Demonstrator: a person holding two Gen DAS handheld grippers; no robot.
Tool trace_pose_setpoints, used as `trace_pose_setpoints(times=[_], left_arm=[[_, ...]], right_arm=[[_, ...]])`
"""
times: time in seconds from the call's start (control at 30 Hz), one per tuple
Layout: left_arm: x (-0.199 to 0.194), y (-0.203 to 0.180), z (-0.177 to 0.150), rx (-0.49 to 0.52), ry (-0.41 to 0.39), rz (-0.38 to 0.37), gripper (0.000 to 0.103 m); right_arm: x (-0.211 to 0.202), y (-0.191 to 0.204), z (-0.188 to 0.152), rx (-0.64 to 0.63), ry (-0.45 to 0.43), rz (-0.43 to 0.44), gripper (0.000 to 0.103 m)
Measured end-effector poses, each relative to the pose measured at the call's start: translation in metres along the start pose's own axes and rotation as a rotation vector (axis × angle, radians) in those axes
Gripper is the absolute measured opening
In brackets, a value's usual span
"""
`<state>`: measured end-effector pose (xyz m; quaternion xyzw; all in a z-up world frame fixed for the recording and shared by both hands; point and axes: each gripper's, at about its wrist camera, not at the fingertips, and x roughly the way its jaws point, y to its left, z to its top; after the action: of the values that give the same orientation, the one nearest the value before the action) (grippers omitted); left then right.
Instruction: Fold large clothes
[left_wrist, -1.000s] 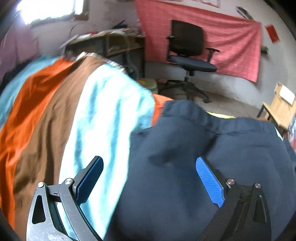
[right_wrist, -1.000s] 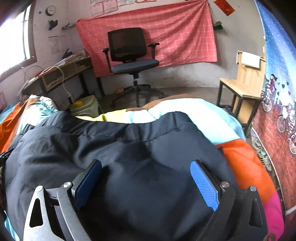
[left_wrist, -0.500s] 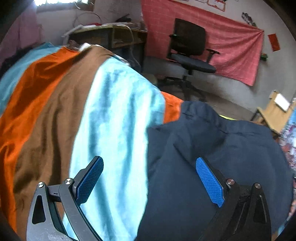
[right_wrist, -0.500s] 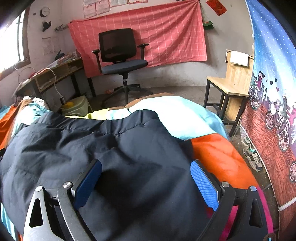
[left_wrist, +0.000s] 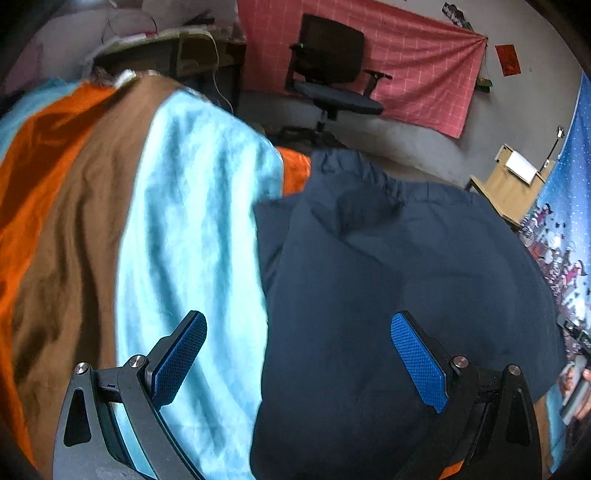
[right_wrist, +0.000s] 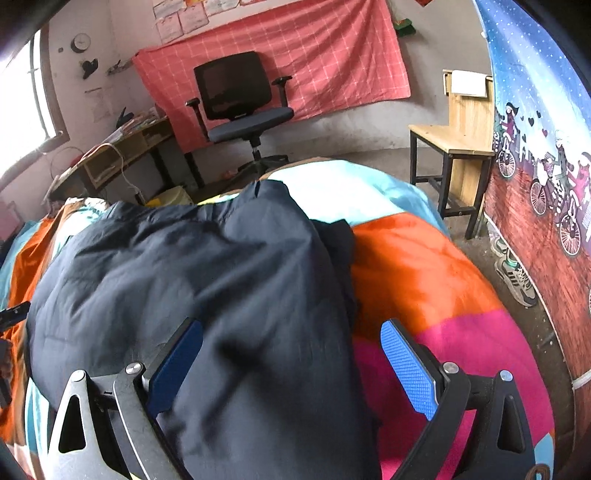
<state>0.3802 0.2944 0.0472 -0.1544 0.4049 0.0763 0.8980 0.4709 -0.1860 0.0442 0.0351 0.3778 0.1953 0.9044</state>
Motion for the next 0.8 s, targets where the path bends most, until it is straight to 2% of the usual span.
trace_pose_setpoints(times=[0.13, 0.33, 0.47, 0.6, 0.8], left_arm=[[0.007, 0.007, 0.001, -0.043, 0.05, -0.05, 0.098], [0.009, 0.007, 0.012, -0.011, 0.066, -0.05, 0.098], [0.021, 0.01, 0.019, -0.005, 0.102, -0.073, 0.098], [0.033, 0.017, 0.023, -0.039, 0.129, -0.116, 0.099], [0.048, 0.032, 0.029, -0.087, 0.179, -0.206, 0.102]], right_arm=[[0.002, -0.008, -0.003, 0.021, 0.028, 0.023, 0.098], [0.01, -0.025, -0.004, 0.066, 0.065, 0.051, 0.099], [0.026, -0.039, 0.005, 0.097, 0.136, 0.135, 0.103], [0.052, -0.05, 0.019, 0.093, 0.271, 0.238, 0.103], [0.075, -0.055, 0.025, 0.052, 0.362, 0.317, 0.103]])
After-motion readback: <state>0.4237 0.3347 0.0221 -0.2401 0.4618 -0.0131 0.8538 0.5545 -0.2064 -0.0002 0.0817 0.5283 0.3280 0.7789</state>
